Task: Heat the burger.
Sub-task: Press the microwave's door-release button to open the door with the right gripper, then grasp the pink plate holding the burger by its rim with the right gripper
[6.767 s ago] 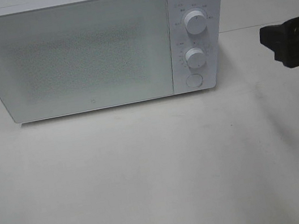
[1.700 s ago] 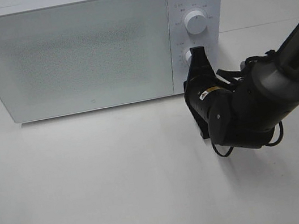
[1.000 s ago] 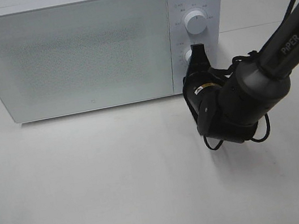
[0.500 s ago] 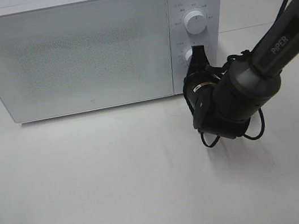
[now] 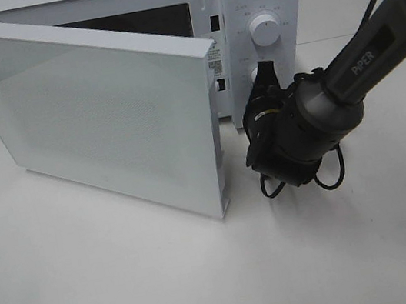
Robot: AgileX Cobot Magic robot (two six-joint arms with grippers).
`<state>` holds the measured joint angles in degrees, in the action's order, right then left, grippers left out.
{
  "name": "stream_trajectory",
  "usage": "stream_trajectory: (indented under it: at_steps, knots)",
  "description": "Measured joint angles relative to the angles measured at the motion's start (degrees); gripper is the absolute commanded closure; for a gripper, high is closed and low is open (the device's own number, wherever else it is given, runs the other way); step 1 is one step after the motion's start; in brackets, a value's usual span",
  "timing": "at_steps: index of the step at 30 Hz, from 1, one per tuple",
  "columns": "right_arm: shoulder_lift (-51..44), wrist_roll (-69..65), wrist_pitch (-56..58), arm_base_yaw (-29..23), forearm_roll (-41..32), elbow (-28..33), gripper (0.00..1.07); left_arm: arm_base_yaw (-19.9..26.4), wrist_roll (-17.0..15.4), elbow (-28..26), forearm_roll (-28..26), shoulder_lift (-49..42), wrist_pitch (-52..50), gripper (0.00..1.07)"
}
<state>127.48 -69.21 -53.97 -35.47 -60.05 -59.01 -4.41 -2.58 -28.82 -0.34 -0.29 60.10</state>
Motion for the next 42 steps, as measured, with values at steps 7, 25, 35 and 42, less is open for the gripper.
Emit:
stream_trajectory:
  at_steps: [7, 25, 35, 42]
  knots:
    - [0.0, 0.3, 0.1, 0.0, -0.3, -0.1, 1.07, 0.0, 0.0, 0.0, 0.0, 0.0, 0.0, 0.07]
    - [-3.7, -1.9, 4.2, 1.5, 6.2, 3.7, 1.07, 0.0, 0.0, 0.0, 0.0, 0.0, 0.0, 0.07]
    - [-8.9, 0.3, 12.0, 2.0, 9.9, 6.8, 1.07, 0.0, 0.0, 0.0, 0.0, 0.0, 0.0, 0.07]
    - [-13.4, 6.0, 19.8, 1.9, 11.4, 11.0, 1.07, 0.0, 0.0, 0.0, 0.0, 0.0, 0.0, 0.07]
